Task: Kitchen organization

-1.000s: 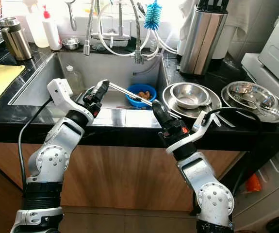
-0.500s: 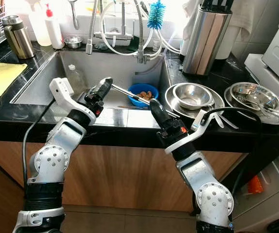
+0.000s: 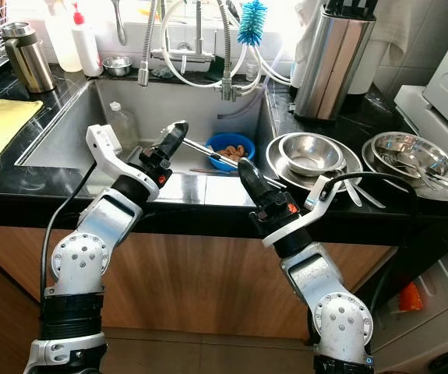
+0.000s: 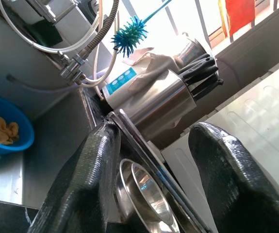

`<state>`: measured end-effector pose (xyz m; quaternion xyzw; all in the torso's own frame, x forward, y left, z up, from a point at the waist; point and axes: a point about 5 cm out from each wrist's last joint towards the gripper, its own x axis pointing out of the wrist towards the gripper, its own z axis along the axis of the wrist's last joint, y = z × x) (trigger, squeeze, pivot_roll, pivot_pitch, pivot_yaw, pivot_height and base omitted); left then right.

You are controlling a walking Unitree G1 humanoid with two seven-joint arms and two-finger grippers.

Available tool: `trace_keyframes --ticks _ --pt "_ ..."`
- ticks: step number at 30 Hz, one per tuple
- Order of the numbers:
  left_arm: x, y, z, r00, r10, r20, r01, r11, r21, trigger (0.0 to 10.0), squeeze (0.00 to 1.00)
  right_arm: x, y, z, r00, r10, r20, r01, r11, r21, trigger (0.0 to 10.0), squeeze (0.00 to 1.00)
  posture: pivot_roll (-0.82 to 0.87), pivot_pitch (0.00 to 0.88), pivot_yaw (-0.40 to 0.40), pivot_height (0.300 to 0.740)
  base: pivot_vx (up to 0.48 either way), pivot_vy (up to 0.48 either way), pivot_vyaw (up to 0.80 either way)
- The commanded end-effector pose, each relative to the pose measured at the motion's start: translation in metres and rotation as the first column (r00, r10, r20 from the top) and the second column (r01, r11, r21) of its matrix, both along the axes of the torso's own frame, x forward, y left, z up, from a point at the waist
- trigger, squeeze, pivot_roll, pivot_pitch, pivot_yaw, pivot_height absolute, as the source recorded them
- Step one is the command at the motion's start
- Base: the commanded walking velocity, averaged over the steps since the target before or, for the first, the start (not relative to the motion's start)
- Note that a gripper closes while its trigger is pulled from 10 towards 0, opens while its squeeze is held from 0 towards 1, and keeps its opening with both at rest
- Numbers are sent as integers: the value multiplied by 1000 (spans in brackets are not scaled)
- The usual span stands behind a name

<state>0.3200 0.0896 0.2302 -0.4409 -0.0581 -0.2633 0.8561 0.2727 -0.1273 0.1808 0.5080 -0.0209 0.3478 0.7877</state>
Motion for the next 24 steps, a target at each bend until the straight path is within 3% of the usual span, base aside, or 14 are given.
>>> trace_keyframes --ticks 1,2,4,5,6,9,11,12,20,21,23,24 --pt "-4 -4 3 999 -35 10 35 999 -30 10000 0 1 0 5 1000 1 30 0 1000 -8 10000 0 -36 40 -54 740 0 0 0" --pt "-4 -4 3 999 -35 10 35 999 -30 10000 0 1 0 5 1000 1 30 0 1000 -8 10000 0 -36 40 -54 740 0 0 0" --pt "-4 -4 4 999 -44 6 44 998 -50 5412 0 1 0 5 1000 0 31 1 1000 -8 10000 0 -37 41 -54 740 0 0 0" --pt "-5 -4 4 999 -46 4 46 998 -53 5412 0 1 1 5 1000 -1 31 1 1000 -8 10000 0 -37 41 -54 740 0 0 0" --pt "-5 -5 4 998 -63 4 63 996 -64 1490 0 1 1 5 1000 -2 31 2 1000 -4 10000 0 -37 41 -54 740 0 0 0" --pt "-7 -7 3 996 -89 4 89 994 -63 2667 0 0 3 6 999 6 35 -7 1000 8 10000 0 -36 41 -54 740 0 0 0" --pt "-8 -8 3 995 -95 4 95 993 -65 4627 0 0 4 7 999 11 36 -12 1000 19 10000 0 -36 41 -54 740 0 0 0" --pt "-8 -9 3 995 -97 1 97 993 -66 10000 0 0 6 8 999 17 38 -18 999 26 10000 0 -36 41 -54 740 0 0 0" --pt "-8 -10 4 995 -103 -1 103 990 -94 10000 0 -4 12 9 997 61 46 -63 997 38 10000 0 -38 39 -60 740 0 0 0" --pt "-7 -8 5 996 -94 -1 93 989 -112 7922 0 -4 13 9 997 63 44 -64 997 37 10000 0 -38 39 -60 740 0 0 0" --pt "-6 -6 5 996 -91 -7 89 986 -139 1647 0 -5 13 8 997 62 40 -64 997 34 10000 0 -39 39 -60 740 0 0 0" --pt "-6 -6 5 996 -89 -5 87 987 -134 0 0 -5 13 8 997 62 40 -63 997 34 10000 0 -39 39 -60 740 0 0 0"
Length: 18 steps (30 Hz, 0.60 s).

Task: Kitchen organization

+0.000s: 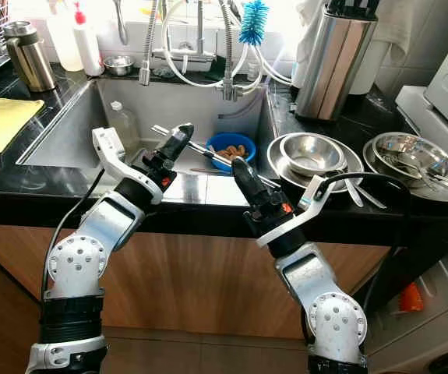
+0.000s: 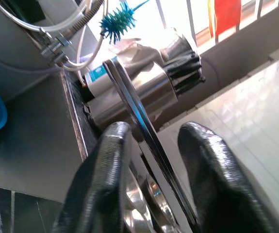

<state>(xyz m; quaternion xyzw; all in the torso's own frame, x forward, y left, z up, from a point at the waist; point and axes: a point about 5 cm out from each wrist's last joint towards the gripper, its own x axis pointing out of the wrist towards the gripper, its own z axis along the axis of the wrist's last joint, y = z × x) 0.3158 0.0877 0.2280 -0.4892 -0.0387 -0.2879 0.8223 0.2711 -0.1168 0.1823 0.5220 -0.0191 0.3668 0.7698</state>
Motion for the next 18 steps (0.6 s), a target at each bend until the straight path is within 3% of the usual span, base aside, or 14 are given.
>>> trace_keyframes --ticks 1,18 --pt "-2 -4 7 1000 -2 22 3 1000 -31 0 0 -3 3 6 999 17 31 -17 1000 -2 10000 0 -39 39 -60 740 0 0 0" --pt "0 2 11 1000 23 6 -22 994 -106 0 0 -1 5 4 1000 1 30 -1 1000 -15 10000 0 -34 37 -61 740 0 0 0"
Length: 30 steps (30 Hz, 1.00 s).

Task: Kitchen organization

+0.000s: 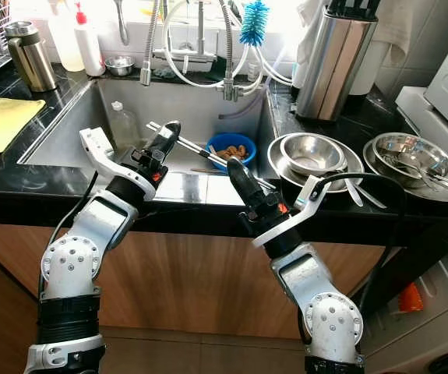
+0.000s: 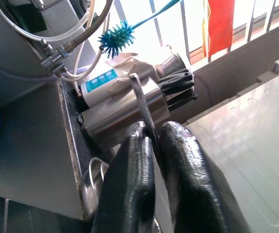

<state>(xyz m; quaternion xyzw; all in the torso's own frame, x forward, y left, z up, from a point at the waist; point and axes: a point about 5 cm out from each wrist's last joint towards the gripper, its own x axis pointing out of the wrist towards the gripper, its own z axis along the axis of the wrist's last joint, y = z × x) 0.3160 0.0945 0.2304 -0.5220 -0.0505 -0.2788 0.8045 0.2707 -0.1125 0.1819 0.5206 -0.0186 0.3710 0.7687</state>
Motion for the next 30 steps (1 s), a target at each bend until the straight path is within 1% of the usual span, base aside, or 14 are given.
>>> trace_keyframes --ticks 1,10,11,12,16,24,27,28,30 --pt "0 -4 9 1000 11 12 -10 999 -36 0 0 0 1 3 1000 -14 25 14 1000 -26 10000 0 -34 37 -61 740 0 0 0" --pt "1 -2 10 1000 12 6 -12 998 -54 0 0 3 2 -2 999 -55 3 55 995 -79 10000 0 -34 36 -62 740 0 0 0" --pt "1 -2 10 1000 12 5 -12 998 -56 0 0 5 1 -5 998 -69 -8 68 994 -90 10000 1000 -34 36 -62 740 0 0 0" --pt "1 -2 10 1000 12 2 -12 998 -59 0 0 7 0 -7 996 -86 -19 83 991 -102 10000 1000 -34 36 -62 740 0 0 0" --pt "2 0 9 1000 21 -9 -22 997 -70 0 0 7 0 -9 995 -94 -23 91 989 -115 10000 1000 -34 37 -60 740 0 0 0" --pt "5 4 8 999 39 -31 -41 995 -94 0 0 7 0 -11 994 -106 -33 102 989 -110 10000 1000 -34 39 -58 740 0 0 0" --pt "5 5 7 998 41 -38 -45 994 -101 0 0 10 -2 -12 990 -131 -48 125 987 -105 10000 1000 -34 39 -58 740 0 0 0" --pt "5 5 7 998 42 -39 -46 994 -103 0 0 11 -3 -13 989 -140 -54 134 986 -102 10000 0 -34 39 -58 740 0 0 0" --pt "5 6 7 998 45 -41 -49 993 -105 0 0 13 -5 -14 985 -158 -65 151 984 -95 10000 0 -34 39 -58 740 0 0 0"
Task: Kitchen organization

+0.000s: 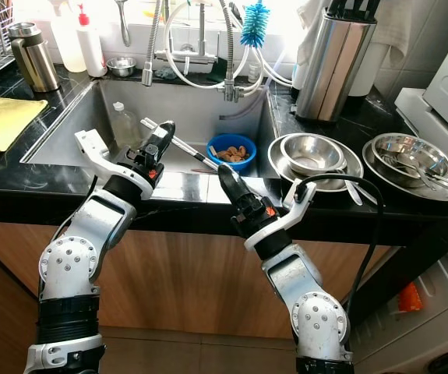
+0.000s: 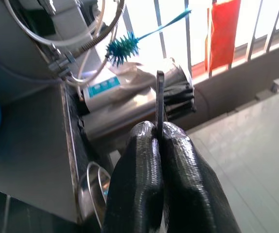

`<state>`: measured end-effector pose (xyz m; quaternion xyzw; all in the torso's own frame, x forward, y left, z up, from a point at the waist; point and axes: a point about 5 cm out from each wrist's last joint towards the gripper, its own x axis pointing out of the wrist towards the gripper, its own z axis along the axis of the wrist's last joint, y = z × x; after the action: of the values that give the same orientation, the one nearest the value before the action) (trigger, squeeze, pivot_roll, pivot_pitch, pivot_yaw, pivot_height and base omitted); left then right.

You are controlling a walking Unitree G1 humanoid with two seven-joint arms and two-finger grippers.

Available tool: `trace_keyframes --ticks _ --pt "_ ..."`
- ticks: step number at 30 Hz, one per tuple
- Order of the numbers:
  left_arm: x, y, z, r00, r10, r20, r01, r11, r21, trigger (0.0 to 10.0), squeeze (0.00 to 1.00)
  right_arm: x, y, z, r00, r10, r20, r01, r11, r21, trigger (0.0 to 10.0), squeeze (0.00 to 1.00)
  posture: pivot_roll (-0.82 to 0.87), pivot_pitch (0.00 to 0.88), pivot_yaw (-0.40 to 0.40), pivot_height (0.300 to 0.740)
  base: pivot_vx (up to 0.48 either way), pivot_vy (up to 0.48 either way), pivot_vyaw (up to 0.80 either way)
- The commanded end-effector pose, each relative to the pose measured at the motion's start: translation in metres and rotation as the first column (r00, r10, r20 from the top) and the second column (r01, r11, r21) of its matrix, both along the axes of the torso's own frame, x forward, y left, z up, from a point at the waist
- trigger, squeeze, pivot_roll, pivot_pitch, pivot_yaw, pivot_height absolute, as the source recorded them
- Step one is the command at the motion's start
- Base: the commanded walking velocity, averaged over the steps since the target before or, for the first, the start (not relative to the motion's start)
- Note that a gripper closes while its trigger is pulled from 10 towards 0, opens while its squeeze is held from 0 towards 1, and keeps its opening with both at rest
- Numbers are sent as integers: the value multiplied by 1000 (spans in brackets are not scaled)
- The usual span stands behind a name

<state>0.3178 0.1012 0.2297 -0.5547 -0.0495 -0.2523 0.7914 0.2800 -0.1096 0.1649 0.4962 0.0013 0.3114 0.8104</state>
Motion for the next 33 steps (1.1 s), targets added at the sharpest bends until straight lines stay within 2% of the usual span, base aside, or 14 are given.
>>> trace_keyframes --ticks 1,5,9,15,17,18,19,20,21,24,25,33 --pt "4 -1 7 1000 19 7 -18 999 -38 0 0 4 -9 3 999 -54 6 54 999 1 10000 0 -34 39 -58 740 0 0 0" --pt "5 1 7 1000 28 0 -28 999 -46 0 0 2 -9 3 998 -55 9 55 998 -11 10000 0 -35 40 -57 740 0 0 0" --pt "6 4 7 999 51 -7 -51 997 -55 0 0 2 -18 -4 994 -107 -24 106 993 -44 10000 0 -36 41 -58 740 0 0 0" --pt "12 19 3 987 151 -47 -153 987 -53 0 0 3 -28 -6 988 -154 -32 152 986 -64 10000 0 -36 41 -58 740 0 0 0" --pt "15 29 -1 970 226 -84 -230 972 -42 0 0 3 -33 -7 982 -186 -36 182 979 -90 10000 0 -36 39 -59 740 0 0 0" --pt "18 37 -5 951 286 -117 -292 956 -38 941 0 4 -36 -7 979 -201 -35 197 976 -96 10000 0 -37 39 -59 740 0 0 0" --pt "18 39 -6 946 298 -124 -305 952 -38 941 0 4 -36 -7 979 -202 -34 198 976 -95 10000 0 -37 39 -59 740 0 0 0" --pt "19 42 -6 942 310 -129 -317 947 -44 3647 0 4 -36 -6 979 -203 -32 199 975 -97 10000 0 -37 39 -59 740 0 0 0" --pt "19 44 -6 938 321 -131 -329 943 -46 10000 0 4 -37 -6 979 -204 -30 200 975 -99 10000 0 -37 39 -59 740 0 0 0" --pt "20 49 -6 922 362 -141 -370 929 -33 10000 0 3 -38 -7 978 -207 -34 203 974 -98 10000 0 -37 39 -59 740 0 0 0" --pt "22 53 -9 902 399 -166 -407 913 -17 10000 0 3 -38 -8 977 -210 -40 205 974 -100 10000 0 -37 39 -59 740 0 0 0" --pt "25 63 -18 859 457 -232 -472 882 -11 10000 0 4 -40 -8 969 -243 -41 237 964 -122 10000 0 -37 36 -59 740 0 0 0"
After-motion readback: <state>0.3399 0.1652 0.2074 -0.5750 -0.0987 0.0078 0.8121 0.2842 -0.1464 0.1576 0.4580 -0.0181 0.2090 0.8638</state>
